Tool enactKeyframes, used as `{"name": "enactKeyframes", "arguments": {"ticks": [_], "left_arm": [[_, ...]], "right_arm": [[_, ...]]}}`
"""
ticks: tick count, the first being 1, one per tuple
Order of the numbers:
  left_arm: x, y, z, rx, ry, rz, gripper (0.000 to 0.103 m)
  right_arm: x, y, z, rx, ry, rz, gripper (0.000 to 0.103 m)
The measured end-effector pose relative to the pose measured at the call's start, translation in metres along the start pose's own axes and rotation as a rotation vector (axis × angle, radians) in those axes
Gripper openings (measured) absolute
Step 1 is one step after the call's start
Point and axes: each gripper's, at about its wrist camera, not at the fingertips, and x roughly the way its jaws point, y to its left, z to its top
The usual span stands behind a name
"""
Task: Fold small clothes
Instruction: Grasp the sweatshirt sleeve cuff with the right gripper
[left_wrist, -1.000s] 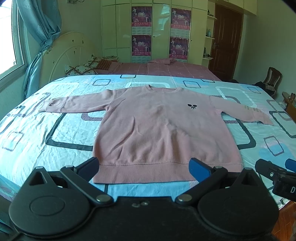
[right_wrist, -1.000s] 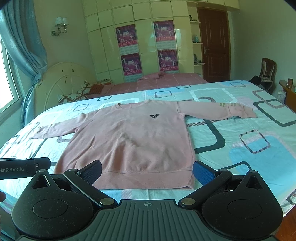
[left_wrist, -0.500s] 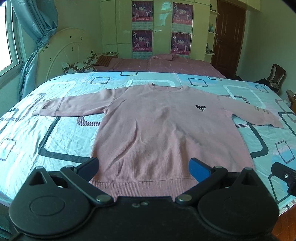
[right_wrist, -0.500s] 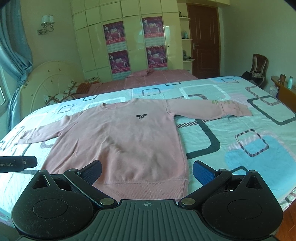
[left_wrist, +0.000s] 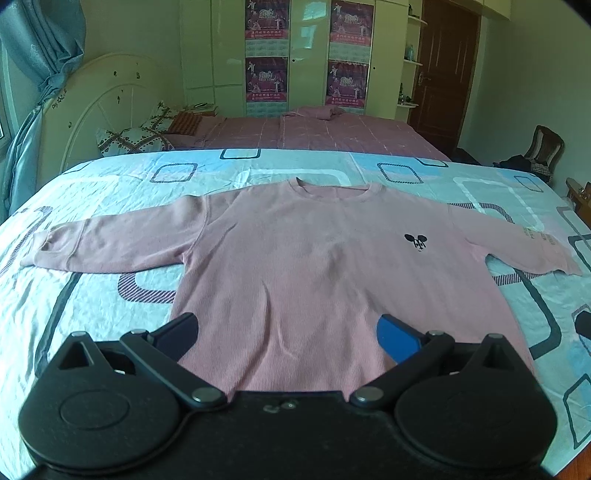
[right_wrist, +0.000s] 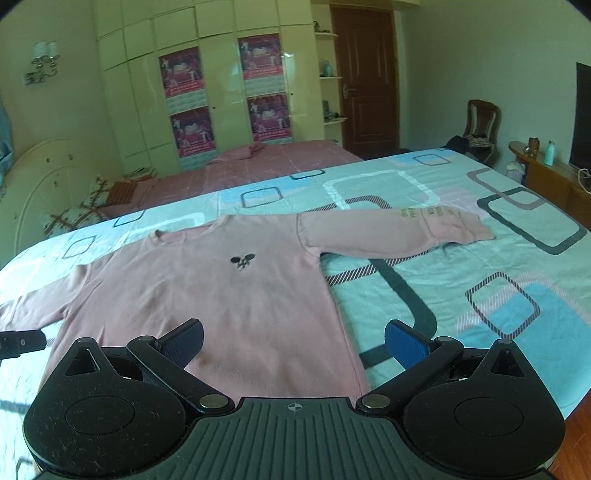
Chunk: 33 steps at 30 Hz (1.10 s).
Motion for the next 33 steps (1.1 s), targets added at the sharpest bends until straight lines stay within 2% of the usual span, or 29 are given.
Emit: {"name": "enactKeyframes", "arguments": {"ticks": [6, 10, 15, 22, 23, 24, 25, 26, 29, 33], "left_arm": [[0.031, 0.01, 0.017, -0.006, 0.012, -0.014, 0.102], [0.055, 0.012, 0.022, -0.002, 0.039, 0.006, 0.102], [0.079, 0.007, 0.024, -0.009, 0.067, 0.019, 0.102], [0.11, -0.007, 0.027, -0.066, 0.085, 0.043, 0.102], [0.114, -0.01, 0.028, -0.074, 0.089, 0.046, 0.102], [0.119, -0.013, 0.03, -0.078, 0.092, 0.051, 0.102], [0.124, -0.017, 0.031, -0.079, 0.09, 0.062, 0.102], [0.128, -0.02, 0.032, -0.075, 0.088, 0.074, 0.102], [0.136, -0.031, 0.033, -0.056, 0.079, 0.094, 0.102], [0.146, -0.047, 0.036, -0.038, 0.084, 0.112, 0.102]], "right_arm": [[0.027, 0.001, 0.021, 0.029, -0.02, -0.046, 0.103], [0.044, -0.008, 0.03, 0.045, -0.028, -0.071, 0.103], [0.068, -0.044, 0.044, 0.099, -0.041, -0.096, 0.103], [0.124, -0.124, 0.071, 0.183, -0.039, -0.141, 0.102], [0.132, -0.136, 0.074, 0.197, -0.035, -0.146, 0.099], [0.141, -0.149, 0.078, 0.213, -0.03, -0.153, 0.083], [0.151, -0.163, 0.081, 0.231, -0.016, -0.153, 0.076], [0.161, -0.176, 0.083, 0.258, 0.002, -0.155, 0.073], [0.19, -0.219, 0.086, 0.343, 0.048, -0.159, 0.073], [0.217, -0.256, 0.087, 0.399, 0.083, -0.179, 0.073]]}}
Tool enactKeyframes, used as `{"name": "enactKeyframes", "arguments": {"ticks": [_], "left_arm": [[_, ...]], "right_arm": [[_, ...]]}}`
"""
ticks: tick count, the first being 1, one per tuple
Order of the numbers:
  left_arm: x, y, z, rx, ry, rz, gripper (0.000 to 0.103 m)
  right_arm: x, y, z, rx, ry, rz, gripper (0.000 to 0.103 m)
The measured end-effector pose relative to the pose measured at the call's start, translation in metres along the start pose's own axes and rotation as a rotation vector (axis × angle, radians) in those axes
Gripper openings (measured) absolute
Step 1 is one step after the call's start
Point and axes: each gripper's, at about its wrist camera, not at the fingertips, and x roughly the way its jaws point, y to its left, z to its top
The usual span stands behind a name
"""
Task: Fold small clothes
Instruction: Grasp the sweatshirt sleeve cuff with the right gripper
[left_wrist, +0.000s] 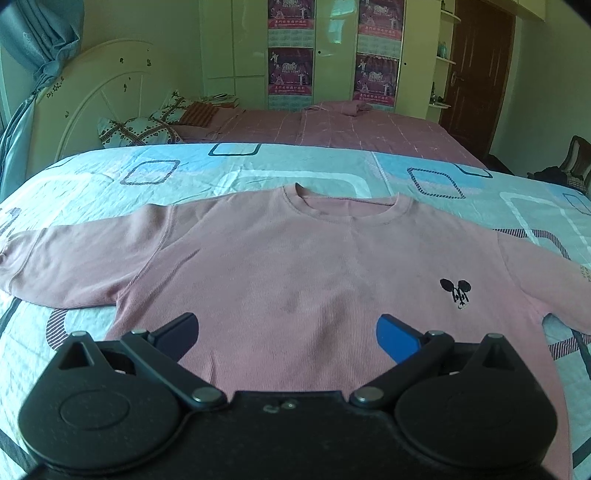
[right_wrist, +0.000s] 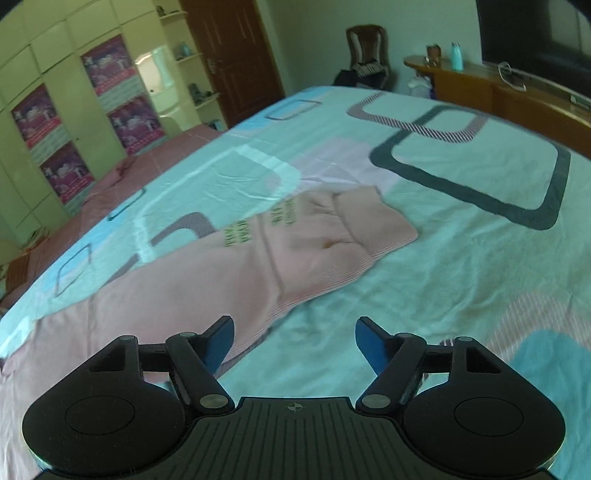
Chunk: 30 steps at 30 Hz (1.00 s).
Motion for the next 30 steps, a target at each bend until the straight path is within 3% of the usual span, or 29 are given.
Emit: {"name": "enactKeyframes", "arguments": {"ticks": [6, 10, 12, 14, 15, 16, 22, 30], "left_arm": [[0.006, -0.015, 0.01, 0.002, -0.006, 0.003, 0.101], [0.01, -0.024, 0.011, 0.019, 0.008, 0.005, 0.099], [0.011, -0.024, 0.011, 0.016, 0.018, 0.005, 0.099], [0.011, -0.025, 0.013, -0.003, 0.01, 0.0, 0.098], [0.012, -0.025, 0.014, -0.009, 0.007, -0.002, 0.097], [0.012, -0.024, 0.016, -0.017, 0.003, -0.005, 0.097], [0.015, -0.018, 0.021, -0.023, -0.01, -0.055, 0.097], [0.02, 0.005, 0.024, -0.061, -0.021, -0.083, 0.097]], "right_arm": [[0.039, -0.038, 0.025, 0.163, 0.01, -0.008, 0.073], [0.062, -0.05, 0.035, 0.195, 0.011, -0.032, 0.072], [0.067, -0.052, 0.039, 0.184, -0.017, -0.05, 0.046], [0.069, -0.054, 0.041, 0.182, -0.026, -0.044, 0.03], [0.069, -0.056, 0.041, 0.188, -0.028, -0.042, 0.012], [0.07, -0.057, 0.042, 0.192, -0.029, -0.04, 0.009], [0.048, -0.035, 0.045, 0.122, -0.118, -0.001, 0.009], [0.004, 0.087, 0.038, -0.091, -0.204, 0.203, 0.009]]}}
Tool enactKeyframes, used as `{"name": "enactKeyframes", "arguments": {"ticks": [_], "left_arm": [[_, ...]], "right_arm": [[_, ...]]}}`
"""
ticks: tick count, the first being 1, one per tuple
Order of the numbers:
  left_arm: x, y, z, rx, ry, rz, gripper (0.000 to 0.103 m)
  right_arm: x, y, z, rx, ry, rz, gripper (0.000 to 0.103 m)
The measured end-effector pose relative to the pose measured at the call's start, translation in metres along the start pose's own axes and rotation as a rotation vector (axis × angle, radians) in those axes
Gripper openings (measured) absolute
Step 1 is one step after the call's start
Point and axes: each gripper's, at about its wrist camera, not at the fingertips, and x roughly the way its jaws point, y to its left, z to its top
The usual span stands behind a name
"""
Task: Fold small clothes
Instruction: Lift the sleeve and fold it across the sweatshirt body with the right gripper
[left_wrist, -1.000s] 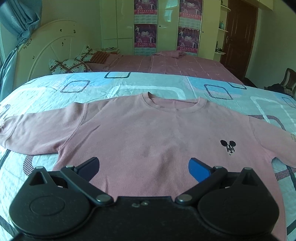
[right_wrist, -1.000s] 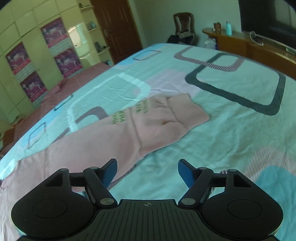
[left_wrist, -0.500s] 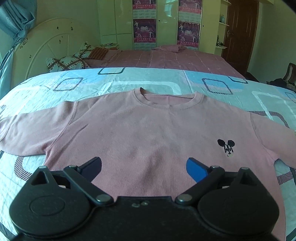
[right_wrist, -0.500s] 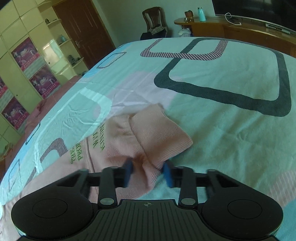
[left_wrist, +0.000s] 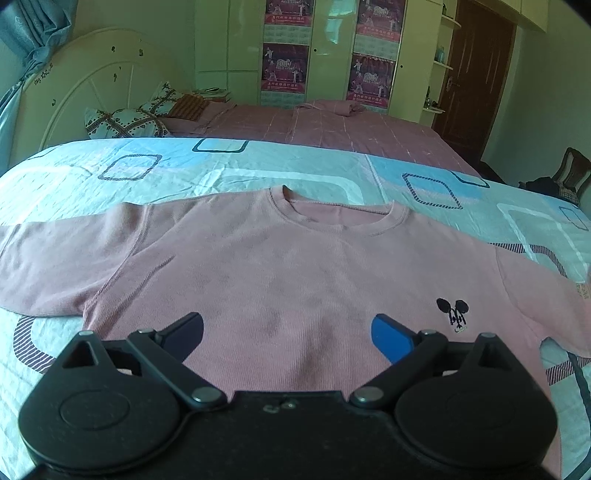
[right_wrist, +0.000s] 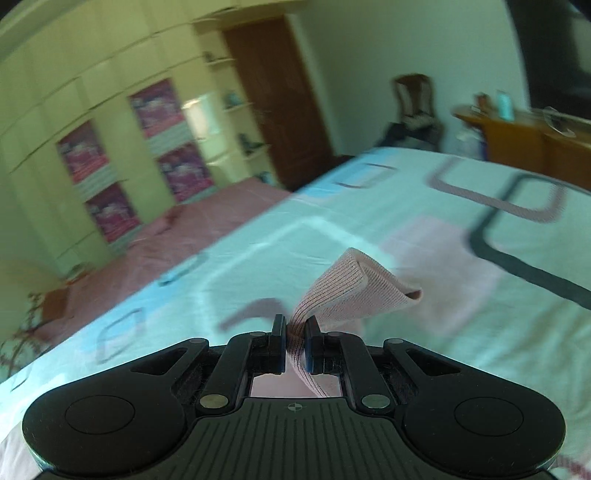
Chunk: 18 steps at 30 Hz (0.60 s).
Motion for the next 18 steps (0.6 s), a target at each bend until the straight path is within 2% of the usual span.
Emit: {"name": "enactKeyframes", "arguments": {"ticks": [4, 8, 11, 14, 16, 17, 18], "left_arm": [[0.001, 0.02, 0.001, -0.017, -0.009, 0.004, 0.097], [0.002, 0.042, 0.002, -0.028, -0.011, 0.013, 0.097], [0.005, 0.058, 0.002, -0.046, -0.009, 0.004, 0.097], [0.007, 0.067, 0.005, -0.059, -0.013, -0.035, 0.097], [0.012, 0.067, 0.007, -0.057, -0.004, -0.079, 0.097], [0.014, 0.065, 0.009, -0.055, 0.002, -0.103, 0.097], [0.018, 0.061, 0.009, -0.049, 0.014, -0.139, 0.097]], "right_arm": [[0.0, 0.095, -0.025, -0.093, 0.045, 0.184, 0.009], [0.0, 0.186, -0.076, -0.197, 0.138, 0.339, 0.009], [0.006, 0.235, -0.124, -0.264, 0.243, 0.413, 0.009], [0.009, 0.266, -0.164, -0.329, 0.323, 0.439, 0.01], [0.007, 0.275, -0.176, -0.351, 0.346, 0.434, 0.031], [0.005, 0.271, -0.178, -0.344, 0.35, 0.452, 0.048], [0.002, 0.263, -0.173, -0.332, 0.337, 0.465, 0.054]]}}
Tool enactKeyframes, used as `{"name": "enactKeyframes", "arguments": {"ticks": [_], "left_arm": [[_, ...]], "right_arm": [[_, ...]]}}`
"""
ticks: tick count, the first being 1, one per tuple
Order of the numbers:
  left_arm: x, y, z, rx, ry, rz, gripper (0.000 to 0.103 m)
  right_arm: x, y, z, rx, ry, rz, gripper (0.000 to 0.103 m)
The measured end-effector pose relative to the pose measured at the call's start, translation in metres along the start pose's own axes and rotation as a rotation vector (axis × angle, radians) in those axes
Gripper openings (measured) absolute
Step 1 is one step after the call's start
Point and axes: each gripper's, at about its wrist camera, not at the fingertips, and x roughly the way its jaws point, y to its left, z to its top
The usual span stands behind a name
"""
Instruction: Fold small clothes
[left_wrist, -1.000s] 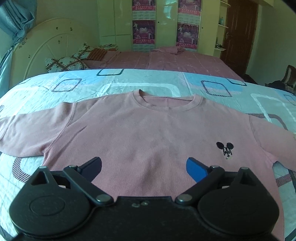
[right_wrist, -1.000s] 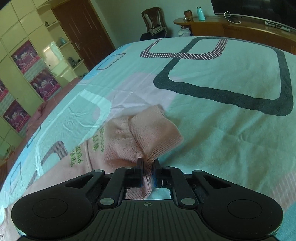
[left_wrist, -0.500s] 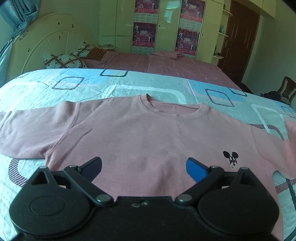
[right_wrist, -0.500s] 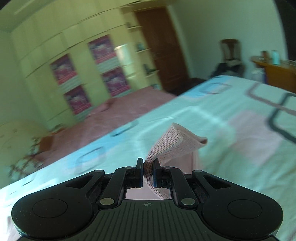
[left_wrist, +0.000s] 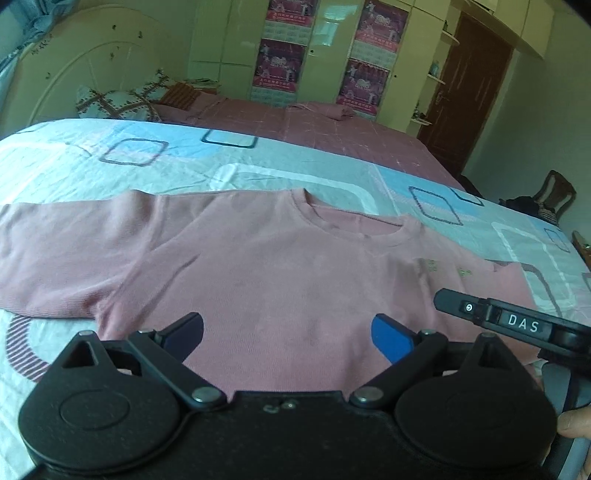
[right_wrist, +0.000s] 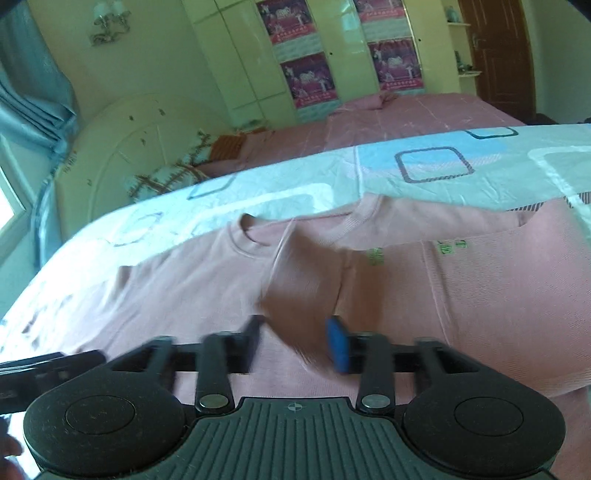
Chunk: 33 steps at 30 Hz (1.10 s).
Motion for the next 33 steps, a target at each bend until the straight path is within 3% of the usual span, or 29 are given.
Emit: {"name": "enactKeyframes", "arguments": {"ticks": [7, 9, 13, 14, 16, 18, 20, 21, 28, 29, 33], "left_arm": [[0.061, -0.035, -0.007, -0.069, 0.176, -0.226, 0.096], [0.076, -0.041, -0.009, -0.111, 0.19, -0.271, 0.088], [0.107, -0.052, -0.012, -0.181, 0.243, -0.316, 0.061], [0.112, -0.054, -0.013, -0.195, 0.246, -0.315, 0.061], [0.116, -0.058, -0.012, -0.205, 0.208, -0.309, 0.056], [0.119, -0.06, -0.008, -0.216, 0.188, -0.31, 0.04], [0.121, -0.058, -0.003, -0.23, 0.172, -0.316, 0.012], [0.121, -0.058, 0.0, -0.226, 0.164, -0.312, 0.007], [0.066, -0.051, 0.047, -0.24, -0.048, -0.371, 0.006], [0.058, -0.048, 0.053, -0.231, -0.079, -0.37, 0.0], [0.035, -0.025, 0.063, -0.224, -0.163, -0.32, 0.0]], "right_arm": [[-0.049, -0.049, 0.0, 0.022, -0.063, -0.183, 0.054], [-0.065, -0.072, -0.003, 0.057, -0.065, -0.246, 0.054], [-0.091, -0.108, -0.018, 0.101, -0.048, -0.36, 0.054], [-0.096, -0.116, -0.023, 0.115, -0.04, -0.381, 0.054], [-0.101, -0.127, -0.032, 0.128, -0.026, -0.422, 0.054], [-0.104, -0.134, -0.039, 0.13, -0.014, -0.449, 0.054], [-0.102, -0.139, -0.044, 0.134, 0.001, -0.464, 0.054], [-0.1, -0.141, -0.045, 0.137, 0.004, -0.469, 0.054], [-0.072, -0.142, -0.039, 0.116, 0.007, -0.472, 0.054], [-0.068, -0.141, -0.035, 0.117, 0.005, -0.468, 0.054], [-0.054, -0.142, -0.024, 0.142, -0.001, -0.453, 0.054]]}}
